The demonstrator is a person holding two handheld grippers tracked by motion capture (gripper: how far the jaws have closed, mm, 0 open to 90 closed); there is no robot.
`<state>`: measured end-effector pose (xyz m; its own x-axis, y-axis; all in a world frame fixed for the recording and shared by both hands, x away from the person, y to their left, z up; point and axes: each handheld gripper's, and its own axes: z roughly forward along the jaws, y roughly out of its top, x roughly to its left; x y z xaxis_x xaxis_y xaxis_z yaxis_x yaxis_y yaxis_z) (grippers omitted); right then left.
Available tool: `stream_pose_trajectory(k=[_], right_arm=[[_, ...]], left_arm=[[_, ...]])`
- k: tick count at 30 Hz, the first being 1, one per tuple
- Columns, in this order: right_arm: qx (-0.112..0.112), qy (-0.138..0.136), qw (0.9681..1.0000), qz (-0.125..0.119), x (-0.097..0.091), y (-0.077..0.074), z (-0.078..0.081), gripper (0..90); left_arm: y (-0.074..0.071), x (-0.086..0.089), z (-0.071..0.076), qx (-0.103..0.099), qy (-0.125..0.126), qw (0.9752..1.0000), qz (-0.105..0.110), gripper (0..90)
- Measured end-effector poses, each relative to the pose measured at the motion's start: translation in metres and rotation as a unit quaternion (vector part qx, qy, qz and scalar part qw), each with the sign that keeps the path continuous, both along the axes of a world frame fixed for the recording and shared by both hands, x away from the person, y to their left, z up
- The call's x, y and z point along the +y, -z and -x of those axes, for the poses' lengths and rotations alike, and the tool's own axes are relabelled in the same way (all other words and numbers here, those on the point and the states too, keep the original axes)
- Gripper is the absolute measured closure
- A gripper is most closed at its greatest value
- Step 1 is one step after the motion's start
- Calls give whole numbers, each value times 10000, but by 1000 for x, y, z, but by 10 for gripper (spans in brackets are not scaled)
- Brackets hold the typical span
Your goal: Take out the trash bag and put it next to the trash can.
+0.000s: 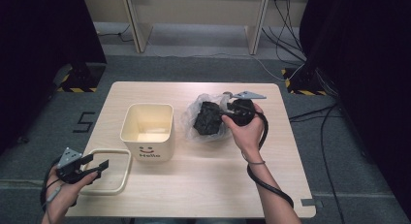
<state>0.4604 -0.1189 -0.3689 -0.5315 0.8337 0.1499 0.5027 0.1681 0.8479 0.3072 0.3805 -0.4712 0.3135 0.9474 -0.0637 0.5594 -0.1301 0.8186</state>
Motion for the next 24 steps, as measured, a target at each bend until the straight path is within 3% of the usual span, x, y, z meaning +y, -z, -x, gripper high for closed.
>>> stream_pose_trajectory(k=[8, 24], right_arm=[[-23, 41, 10000, 2, -17, -3, 7, 435], [92, 339, 9994, 20, -55, 14, 19, 431]], left_arm=[[0, 0, 0, 1, 4, 10000, 0, 307], [4, 6, 2, 70, -91, 9999, -5, 307]])
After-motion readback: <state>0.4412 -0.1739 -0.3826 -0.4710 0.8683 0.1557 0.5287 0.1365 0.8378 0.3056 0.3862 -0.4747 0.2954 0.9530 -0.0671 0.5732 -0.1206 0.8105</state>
